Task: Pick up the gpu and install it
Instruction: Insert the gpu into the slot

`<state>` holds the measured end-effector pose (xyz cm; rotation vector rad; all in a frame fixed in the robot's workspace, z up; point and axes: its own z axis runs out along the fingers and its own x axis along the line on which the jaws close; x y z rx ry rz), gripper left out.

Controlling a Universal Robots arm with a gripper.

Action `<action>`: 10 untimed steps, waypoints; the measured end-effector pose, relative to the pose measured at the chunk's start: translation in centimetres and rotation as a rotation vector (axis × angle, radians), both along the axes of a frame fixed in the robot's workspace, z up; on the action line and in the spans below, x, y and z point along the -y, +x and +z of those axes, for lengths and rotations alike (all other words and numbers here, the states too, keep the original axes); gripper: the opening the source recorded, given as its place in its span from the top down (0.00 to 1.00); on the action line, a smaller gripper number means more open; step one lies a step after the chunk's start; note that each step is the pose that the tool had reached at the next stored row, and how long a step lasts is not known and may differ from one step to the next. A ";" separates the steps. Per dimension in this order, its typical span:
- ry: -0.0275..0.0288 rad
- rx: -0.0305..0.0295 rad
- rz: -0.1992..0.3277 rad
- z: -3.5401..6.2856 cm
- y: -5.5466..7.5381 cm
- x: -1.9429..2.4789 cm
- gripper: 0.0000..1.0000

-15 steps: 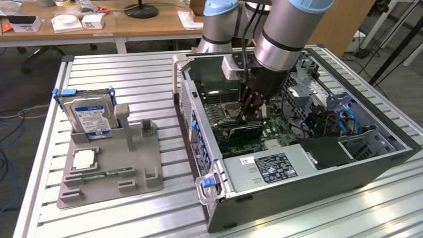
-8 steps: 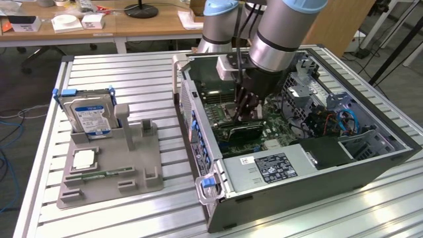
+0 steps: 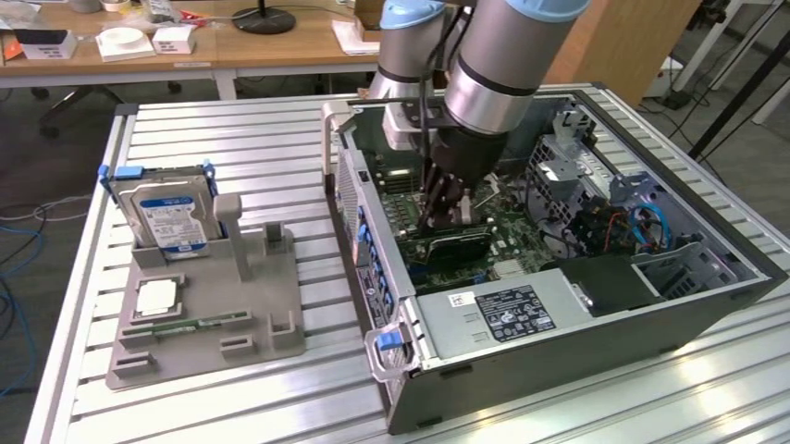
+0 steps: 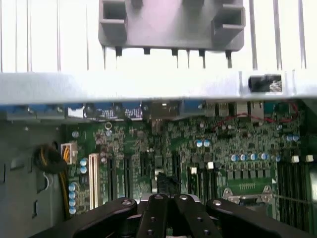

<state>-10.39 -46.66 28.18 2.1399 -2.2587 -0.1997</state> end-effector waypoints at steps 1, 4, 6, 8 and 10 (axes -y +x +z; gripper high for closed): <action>0.0012 0.0001 0.000 0.03 -0.2 0.00 0.89; 0.0046 0.0000 0.000 0.32 -0.5 0.00 0.89; 0.0049 0.0001 0.000 0.32 -0.5 0.00 0.89; 0.0048 0.0001 0.000 0.32 -0.4 0.00 0.89; 0.0047 0.0000 0.000 0.32 -0.4 0.00 0.89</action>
